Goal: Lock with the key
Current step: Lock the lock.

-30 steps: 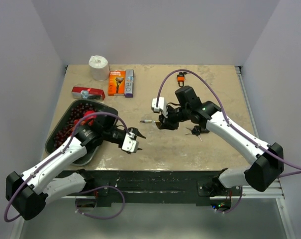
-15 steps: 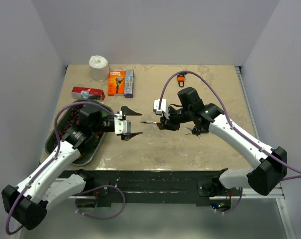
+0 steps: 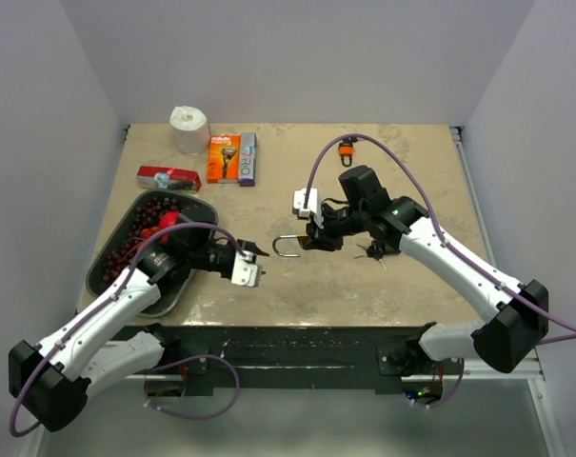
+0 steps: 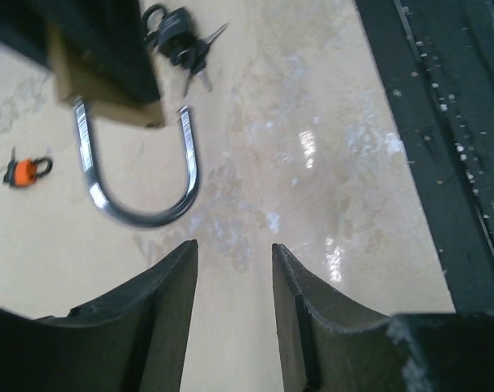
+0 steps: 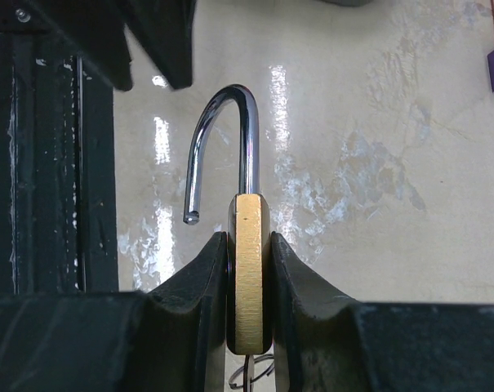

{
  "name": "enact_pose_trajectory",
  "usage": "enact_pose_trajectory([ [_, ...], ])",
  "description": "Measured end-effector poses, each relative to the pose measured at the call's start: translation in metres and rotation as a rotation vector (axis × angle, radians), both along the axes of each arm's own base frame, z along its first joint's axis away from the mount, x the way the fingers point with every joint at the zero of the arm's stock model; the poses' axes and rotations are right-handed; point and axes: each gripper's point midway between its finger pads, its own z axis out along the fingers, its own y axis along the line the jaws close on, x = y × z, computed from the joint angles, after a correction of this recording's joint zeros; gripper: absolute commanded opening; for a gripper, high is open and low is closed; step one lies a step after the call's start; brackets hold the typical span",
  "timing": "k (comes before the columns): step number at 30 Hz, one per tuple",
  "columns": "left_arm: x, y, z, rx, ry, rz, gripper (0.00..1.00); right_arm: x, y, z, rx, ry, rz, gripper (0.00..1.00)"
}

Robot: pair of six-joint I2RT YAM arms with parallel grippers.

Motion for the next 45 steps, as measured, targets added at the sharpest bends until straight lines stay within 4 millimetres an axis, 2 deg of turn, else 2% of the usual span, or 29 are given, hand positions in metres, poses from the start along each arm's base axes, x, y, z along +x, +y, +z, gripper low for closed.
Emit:
enact_pose_trajectory([
  [3,0.018,0.015,0.005,-0.028,0.027,0.089,0.56,-0.001,0.001,0.000,0.003,0.002,0.004,0.00],
  [4,0.023,0.018,0.008,-0.040,0.038,0.117,0.66,-0.001,0.001,0.000,0.005,0.004,0.007,0.00],
  [6,0.027,0.018,0.017,-0.080,0.054,0.150,0.70,-0.003,0.002,0.002,0.014,0.011,0.017,0.00],
  [11,0.029,0.007,0.038,-0.184,0.130,0.178,0.69,-0.009,0.005,0.004,0.035,0.034,0.033,0.00],
  [15,0.032,-0.004,0.032,-0.199,0.235,0.191,0.64,-0.012,0.008,0.007,0.050,0.045,0.048,0.00],
  [21,0.021,-0.026,0.028,-0.204,0.330,0.163,0.47,-0.019,0.016,0.011,0.060,0.034,0.077,0.00],
  [26,0.026,-0.033,0.032,-0.224,0.339,0.188,0.29,-0.025,0.020,0.013,0.064,0.033,0.099,0.00],
  [27,0.027,-0.033,0.032,-0.227,0.338,0.194,0.19,-0.025,0.021,0.013,0.065,0.032,0.099,0.00],
  [30,0.028,-0.033,0.035,-0.236,0.338,0.203,0.00,-0.025,0.021,0.013,0.065,0.032,0.100,0.00],
  [33,0.029,-0.034,0.036,-0.242,0.334,0.205,0.00,-0.025,0.021,0.013,0.067,0.032,0.099,0.00],
  [34,0.029,-0.034,0.036,-0.242,0.336,0.205,0.00,-0.025,0.021,0.013,0.067,0.032,0.101,0.12],
  [35,0.029,-0.034,0.036,-0.242,0.338,0.205,0.00,-0.025,0.021,0.013,0.068,0.034,0.100,0.58],
  [36,0.029,-0.033,0.037,-0.243,0.342,0.208,0.00,-0.026,0.021,0.013,0.069,0.037,0.099,0.74],
  [37,0.029,-0.033,0.037,-0.246,0.348,0.213,0.00,-0.027,0.021,0.014,0.071,0.048,0.096,0.84],
  [38,0.029,-0.032,0.037,-0.246,0.351,0.216,0.00,-0.028,0.022,0.015,0.077,0.051,0.101,0.99],
  [41,0.032,-0.024,0.032,-0.233,0.376,0.247,0.00,-0.028,0.022,0.026,0.104,0.029,0.092,0.99],
  [45,0.035,-0.012,0.029,-0.223,0.393,0.283,0.00,-0.030,0.016,0.050,0.152,-0.042,0.077,0.99],
])
